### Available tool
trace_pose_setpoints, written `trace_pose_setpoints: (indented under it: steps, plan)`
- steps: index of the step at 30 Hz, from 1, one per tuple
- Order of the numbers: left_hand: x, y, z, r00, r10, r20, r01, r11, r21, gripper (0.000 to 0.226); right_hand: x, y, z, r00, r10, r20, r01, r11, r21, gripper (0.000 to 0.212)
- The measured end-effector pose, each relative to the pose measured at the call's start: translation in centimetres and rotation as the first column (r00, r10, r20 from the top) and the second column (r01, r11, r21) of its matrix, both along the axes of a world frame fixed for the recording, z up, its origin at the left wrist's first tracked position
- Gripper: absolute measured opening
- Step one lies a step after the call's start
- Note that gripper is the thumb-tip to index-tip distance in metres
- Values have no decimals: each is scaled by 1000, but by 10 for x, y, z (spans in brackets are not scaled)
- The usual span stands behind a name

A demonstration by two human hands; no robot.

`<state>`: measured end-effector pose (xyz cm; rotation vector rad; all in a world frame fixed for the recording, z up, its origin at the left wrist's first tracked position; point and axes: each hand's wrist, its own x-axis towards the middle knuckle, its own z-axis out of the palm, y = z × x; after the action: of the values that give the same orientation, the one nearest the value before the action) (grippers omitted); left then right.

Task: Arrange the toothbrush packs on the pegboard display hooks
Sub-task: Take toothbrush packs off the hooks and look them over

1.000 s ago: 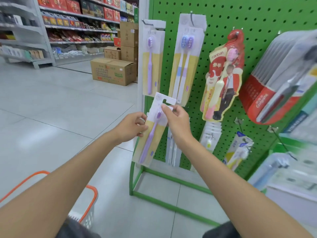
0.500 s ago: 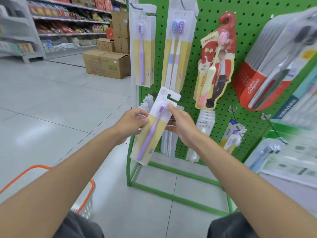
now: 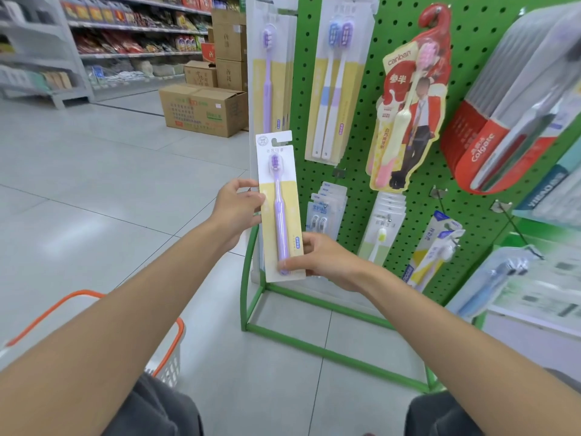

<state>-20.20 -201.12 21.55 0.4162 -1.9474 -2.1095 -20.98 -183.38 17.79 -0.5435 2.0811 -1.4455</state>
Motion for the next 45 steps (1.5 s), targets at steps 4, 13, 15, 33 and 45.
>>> trace_pose_setpoints:
  steps: [4, 13, 15, 33, 45]
  plan:
    - [0, 0, -2, 999, 34, -7, -34, 998, -51, 22, 2, 0, 1, 998, 53, -13, -54, 999, -5, 38]
    - [1, 1, 3, 999, -41, 10, 42, 994, -100, 57, 19, -10, -5, 804, 210, -556, 13, 929, 370, 94]
    - [-1, 0, 1, 1000, 0, -21, -2, 991, -131, 42, 21, -11, -7, 757, 263, -597, 44, 892, 449, 96]
    - [26, 20, 19, 935, -350, 60, 353, 896, -270, 24, -3, 14, 57, 852, -338, -400, 241, 931, -274, 9]
    - [51, 34, 56, 874, -426, -233, 328, 872, -363, 28, 12, 42, 85, 985, -128, -118, 50, 857, -513, 13]
